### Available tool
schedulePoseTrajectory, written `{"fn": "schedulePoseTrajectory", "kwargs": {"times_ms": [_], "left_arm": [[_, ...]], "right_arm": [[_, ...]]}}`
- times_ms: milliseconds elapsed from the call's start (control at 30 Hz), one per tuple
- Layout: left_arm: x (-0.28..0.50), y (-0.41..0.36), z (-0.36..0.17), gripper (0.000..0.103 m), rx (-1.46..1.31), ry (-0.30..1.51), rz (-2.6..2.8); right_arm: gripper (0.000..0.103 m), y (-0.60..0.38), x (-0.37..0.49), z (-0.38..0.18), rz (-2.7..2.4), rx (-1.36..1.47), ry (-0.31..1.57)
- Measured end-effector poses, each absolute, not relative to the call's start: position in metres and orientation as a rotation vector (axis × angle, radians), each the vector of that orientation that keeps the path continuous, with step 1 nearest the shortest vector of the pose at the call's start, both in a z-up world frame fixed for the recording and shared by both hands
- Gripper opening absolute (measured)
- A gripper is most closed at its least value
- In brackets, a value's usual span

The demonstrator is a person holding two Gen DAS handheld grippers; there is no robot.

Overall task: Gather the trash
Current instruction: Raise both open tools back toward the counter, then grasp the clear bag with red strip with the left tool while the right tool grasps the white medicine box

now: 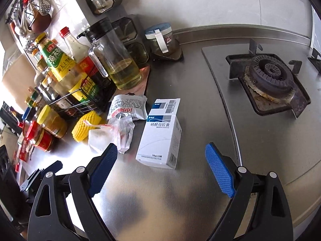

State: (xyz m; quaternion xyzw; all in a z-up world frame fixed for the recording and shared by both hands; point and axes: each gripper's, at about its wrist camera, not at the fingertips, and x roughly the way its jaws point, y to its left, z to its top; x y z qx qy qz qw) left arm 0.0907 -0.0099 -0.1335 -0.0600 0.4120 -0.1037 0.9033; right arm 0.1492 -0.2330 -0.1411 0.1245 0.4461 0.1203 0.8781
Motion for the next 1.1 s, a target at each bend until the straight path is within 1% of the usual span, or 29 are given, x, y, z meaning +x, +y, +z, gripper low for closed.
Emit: {"fn": "schedulePoseTrajectory", "kwargs": {"times_ms": [167, 333, 400, 500, 567, 600, 633, 667, 700, 733, 833, 1033, 1100], "left_arm": [[0.121, -0.013, -0.147, 0.081, -0.118, 0.865, -0.228], [0.146, -0.013, -0.16, 0.08, -0.117, 0.889, -0.23], [0.154, -0.013, -0.163, 0.077, -0.123, 0.897, -0.243], [0.162, -0.014, -0.168, 0.068, -0.126, 0.916, -0.26], [0.165, -0.016, -0.172, 0.053, -0.124, 0.934, -0.285], [0.167, -0.018, -0.174, 0.05, -0.119, 0.941, -0.293], [0.168, -0.02, -0.175, 0.045, -0.11, 0.945, -0.299], [0.169, -0.022, -0.176, 0.038, -0.102, 0.948, -0.307], [0.169, -0.023, -0.178, 0.034, -0.095, 0.952, -0.309], [0.169, -0.025, -0.178, 0.028, -0.087, 0.953, -0.312], [0.167, -0.032, -0.178, 0.015, -0.062, 0.946, -0.314], [0.154, -0.036, -0.169, 0.006, -0.064, 0.917, -0.305], [0.146, -0.035, -0.163, 0.006, -0.069, 0.905, -0.301]], "right_arm": [[0.088, -0.223, 0.176, -0.152, 0.24, 0.259, 0.975], [0.087, -0.215, 0.192, -0.163, 0.229, 0.247, 1.011], [0.087, -0.212, 0.196, -0.169, 0.211, 0.223, 1.034], [0.081, -0.213, 0.198, -0.179, 0.197, 0.214, 1.076], [0.073, -0.216, 0.198, -0.185, 0.19, 0.207, 1.098], [0.072, -0.218, 0.196, -0.186, 0.188, 0.201, 1.093], [0.069, -0.219, 0.195, -0.186, 0.184, 0.187, 1.092], [0.062, -0.221, 0.194, -0.186, 0.182, 0.176, 1.091], [0.057, -0.222, 0.194, -0.186, 0.187, 0.17, 1.093], [0.051, -0.224, 0.193, -0.186, 0.189, 0.165, 1.092], [0.05, -0.226, 0.189, -0.186, 0.189, 0.135, 1.083], [0.049, -0.234, 0.173, -0.179, 0.199, 0.14, 1.051], [0.049, -0.237, 0.165, -0.175, 0.205, 0.14, 1.039]]}}
